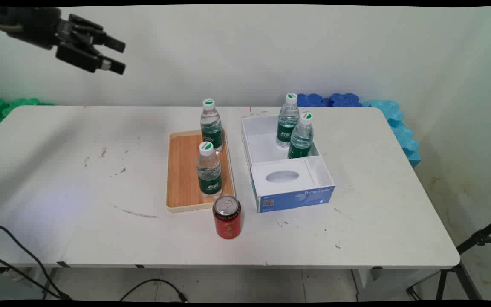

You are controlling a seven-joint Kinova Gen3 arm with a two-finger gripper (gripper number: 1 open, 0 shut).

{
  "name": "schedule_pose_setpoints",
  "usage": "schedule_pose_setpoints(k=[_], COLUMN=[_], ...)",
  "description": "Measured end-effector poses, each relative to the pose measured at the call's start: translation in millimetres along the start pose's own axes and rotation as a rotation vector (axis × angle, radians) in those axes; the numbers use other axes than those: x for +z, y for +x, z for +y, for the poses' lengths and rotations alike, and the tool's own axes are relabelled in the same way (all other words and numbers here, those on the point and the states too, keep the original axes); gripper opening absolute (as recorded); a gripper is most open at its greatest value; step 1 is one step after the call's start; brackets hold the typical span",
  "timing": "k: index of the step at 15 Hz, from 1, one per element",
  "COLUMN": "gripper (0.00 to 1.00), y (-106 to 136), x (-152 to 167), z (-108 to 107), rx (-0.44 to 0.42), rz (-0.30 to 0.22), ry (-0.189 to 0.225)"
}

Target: Pick up the green bottle from the white box

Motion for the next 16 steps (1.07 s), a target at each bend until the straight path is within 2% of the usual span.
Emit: schedule_pose_setpoints(k=[4,8,10,13,16], gripper=[1.0,1.0,1.0,1.0,1.0], y=[43.6,86.7,100.0,112.3,115.7], x=[33.8,90.7,118.2,157.9,202.9], z=[25.4,57.4,66.5,68.7,57.7], rx=[-0.008,-0.02,-0.023,-0.016,0.002], rz=[0.009,0.01,0.005,-0.01,-0.044], ry=[0.023,0.026,0.028,0.042,0.062])
